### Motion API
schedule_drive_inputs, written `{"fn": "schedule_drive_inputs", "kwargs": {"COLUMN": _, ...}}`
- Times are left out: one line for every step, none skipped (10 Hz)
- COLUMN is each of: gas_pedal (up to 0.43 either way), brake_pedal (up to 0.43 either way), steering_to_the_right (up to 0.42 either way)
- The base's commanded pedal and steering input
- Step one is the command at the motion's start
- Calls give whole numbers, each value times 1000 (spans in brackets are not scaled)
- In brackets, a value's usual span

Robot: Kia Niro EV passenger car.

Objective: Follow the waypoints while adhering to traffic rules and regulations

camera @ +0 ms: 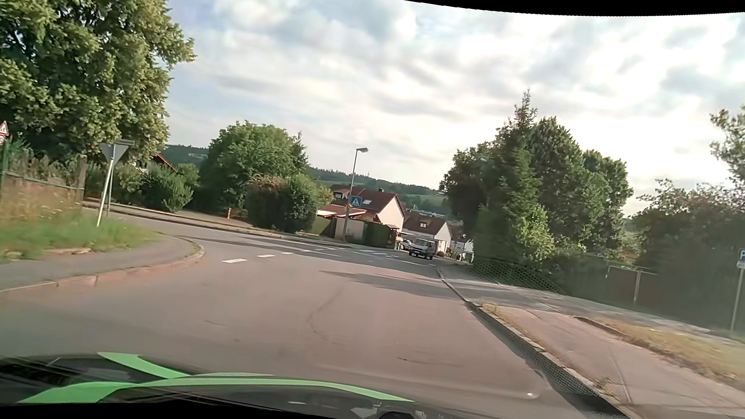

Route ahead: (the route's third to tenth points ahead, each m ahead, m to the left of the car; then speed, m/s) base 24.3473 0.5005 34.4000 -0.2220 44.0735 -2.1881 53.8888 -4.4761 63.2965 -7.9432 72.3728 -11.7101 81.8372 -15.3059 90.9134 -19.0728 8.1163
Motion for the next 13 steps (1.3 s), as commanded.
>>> {"fn": "schedule_drive_inputs", "kwargs": {"gas_pedal": 0, "brake_pedal": 0, "steering_to_the_right": 6}}
{"fn": "schedule_drive_inputs", "kwargs": {"gas_pedal": 0, "brake_pedal": 0, "steering_to_the_right": 10}}
{"fn": "schedule_drive_inputs", "kwargs": {"gas_pedal": 0, "brake_pedal": 0, "steering_to_the_right": 13}}
{"fn": "schedule_drive_inputs", "kwargs": {"gas_pedal": 0, "brake_pedal": 0, "steering_to_the_right": 15}}
{"fn": "schedule_drive_inputs", "kwargs": {"gas_pedal": 0, "brake_pedal": 0, "steering_to_the_right": 17}}
{"fn": "schedule_drive_inputs", "kwargs": {"gas_pedal": 0, "brake_pedal": 0, "steering_to_the_right": 19}}
{"fn": "schedule_drive_inputs", "kwargs": {"gas_pedal": 0, "brake_pedal": 0, "steering_to_the_right": 19}}
{"fn": "schedule_drive_inputs", "kwargs": {"gas_pedal": 0, "brake_pedal": 0, "steering_to_the_right": 16}}
{"fn": "schedule_drive_inputs", "kwargs": {"gas_pedal": 0, "brake_pedal": 0, "steering_to_the_right": 16}}
{"fn": "schedule_drive_inputs", "kwargs": {"gas_pedal": 0, "brake_pedal": 0, "steering_to_the_right": 16}}
{"fn": "schedule_drive_inputs", "kwargs": {"gas_pedal": 0, "brake_pedal": 0, "steering_to_the_right": 16}}
{"fn": "schedule_drive_inputs", "kwargs": {"gas_pedal": 0, "brake_pedal": 0, "steering_to_the_right": 16}}
{"fn": "schedule_drive_inputs", "kwargs": {"gas_pedal": 0, "brake_pedal": 0, "steering_to_the_right": 16}}
